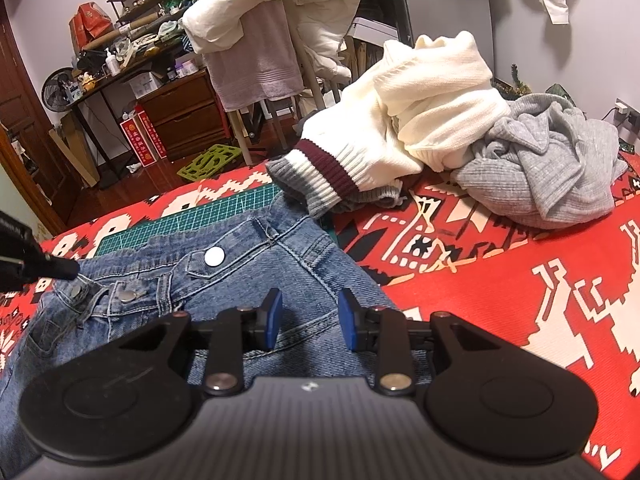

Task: Fold clothes

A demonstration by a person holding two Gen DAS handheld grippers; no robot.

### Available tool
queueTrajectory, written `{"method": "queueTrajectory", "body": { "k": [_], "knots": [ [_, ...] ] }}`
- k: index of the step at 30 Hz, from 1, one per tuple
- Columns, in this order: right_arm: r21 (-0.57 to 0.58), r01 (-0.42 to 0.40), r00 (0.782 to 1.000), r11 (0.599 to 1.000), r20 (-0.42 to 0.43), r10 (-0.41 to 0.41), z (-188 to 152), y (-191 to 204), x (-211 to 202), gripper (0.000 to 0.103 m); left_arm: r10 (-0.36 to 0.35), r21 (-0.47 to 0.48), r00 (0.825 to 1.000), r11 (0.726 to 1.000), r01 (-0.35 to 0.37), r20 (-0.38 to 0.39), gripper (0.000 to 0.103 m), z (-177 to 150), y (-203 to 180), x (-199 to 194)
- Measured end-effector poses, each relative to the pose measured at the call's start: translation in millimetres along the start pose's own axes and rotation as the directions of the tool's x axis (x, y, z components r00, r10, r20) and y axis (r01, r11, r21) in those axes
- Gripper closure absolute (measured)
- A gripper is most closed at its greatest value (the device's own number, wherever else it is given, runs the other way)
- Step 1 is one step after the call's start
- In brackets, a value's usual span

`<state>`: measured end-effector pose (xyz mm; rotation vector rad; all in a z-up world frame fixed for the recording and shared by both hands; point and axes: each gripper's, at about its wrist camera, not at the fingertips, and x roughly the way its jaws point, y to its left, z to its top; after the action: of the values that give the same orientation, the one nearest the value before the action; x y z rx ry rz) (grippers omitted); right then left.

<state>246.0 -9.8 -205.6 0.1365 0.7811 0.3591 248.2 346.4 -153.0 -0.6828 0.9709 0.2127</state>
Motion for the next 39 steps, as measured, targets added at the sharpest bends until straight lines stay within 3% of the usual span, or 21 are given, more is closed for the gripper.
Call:
{"method": "queueTrajectory", "body": {
  "k": [5,13,16,20,29,34,39],
  "knots": [
    [-0.006,0.003,1.000,1.000,-0.001,-0.003,-0.5,0.0,0.7,0.070,0.042,0.007,0.999,0.999,-0.042,0.006,0.103,-2.8,9.2,15.2],
    [-0.008,0.003,1.000,1.000,-0.002,-0.003,-1.2,-0.3,1.8,0.069,0.016,-0.005,1.000,1.000,-0.016,0.022,0.102,1.3,8.9,18.2],
    [-0.008,0.003,1.000,1.000,-0.002,-0.004,-1.3,-0.2,1.6,0.068,-0.032,0.013,0.999,0.999,0.032,-0.009,0.102,-6.0,-3.4,15.3],
    [-0.012,0.004,1.000,1.000,-0.003,-0.004,-1.0,1.0,0.9,0.068,-0.035,0.070,0.997,0.997,0.040,-0.067,0.102,-21.4,-24.3,21.2],
    [-0.005,-0.004,1.000,1.000,-0.002,0.004,-0.9,-0.7,0.4,0.068,0.062,0.112,0.998,0.992,-0.058,-0.033,0.101,-21.1,-37.5,33.7],
    [0.004,-0.008,1.000,1.000,0.000,0.008,-0.1,-2.7,1.1,0.068,-0.008,0.070,0.999,0.998,0.005,0.036,0.101,-12.1,-33.2,4.7],
    [-0.006,-0.020,1.000,1.000,-0.001,0.020,1.6,2.0,-3.1,0.068,0.005,0.105,0.996,0.994,-0.015,0.095,0.096,-26.3,-27.9,-42.2]
  ]
}}
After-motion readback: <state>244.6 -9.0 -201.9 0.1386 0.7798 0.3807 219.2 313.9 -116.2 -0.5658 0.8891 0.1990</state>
